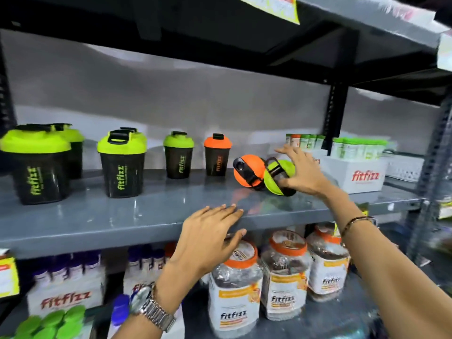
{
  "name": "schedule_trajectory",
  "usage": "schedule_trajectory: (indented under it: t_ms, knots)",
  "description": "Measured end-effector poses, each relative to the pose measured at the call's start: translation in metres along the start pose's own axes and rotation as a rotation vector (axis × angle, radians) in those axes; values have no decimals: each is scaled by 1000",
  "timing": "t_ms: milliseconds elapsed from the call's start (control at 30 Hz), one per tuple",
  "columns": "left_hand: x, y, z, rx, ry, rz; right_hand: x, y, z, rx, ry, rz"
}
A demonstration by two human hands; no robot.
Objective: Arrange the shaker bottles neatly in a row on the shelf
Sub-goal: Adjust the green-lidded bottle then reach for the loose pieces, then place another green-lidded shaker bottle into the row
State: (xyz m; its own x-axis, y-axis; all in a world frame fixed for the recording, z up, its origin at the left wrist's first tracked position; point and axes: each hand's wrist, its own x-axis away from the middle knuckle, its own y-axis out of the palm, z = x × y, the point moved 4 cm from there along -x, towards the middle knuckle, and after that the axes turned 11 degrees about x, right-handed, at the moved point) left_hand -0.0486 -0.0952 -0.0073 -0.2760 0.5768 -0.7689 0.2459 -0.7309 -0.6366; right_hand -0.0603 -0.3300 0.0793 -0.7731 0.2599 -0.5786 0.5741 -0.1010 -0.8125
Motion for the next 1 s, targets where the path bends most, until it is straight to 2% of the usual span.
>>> schedule_trajectory:
  t_ms: [100, 167, 400, 600, 733, 900, 1000]
  knots:
    - [1, 1, -2, 5, 15, -19, -4, 7, 8, -20, -50, -177]
    - [2, 2, -3, 8, 6, -32, -6, 10, 11, 2, -69, -205]
    - [2, 1, -3, 37, -16, -73, -9, 5, 21, 159, 18, -180]
    - [7, -18, -13, 36, -79, -15, 4, -8, -2, 175, 76, -26]
    - [16, -43, -35, 10, -141, 34, 3, -29, -42, -113, 124, 67]
    - [32, -71, -63, -20, -213, 101, -20, -28, -97, -640, 237, -57]
    - [40, -78, -77, -46, -253, 71, -34, -11, -124, -839, 337, -165]
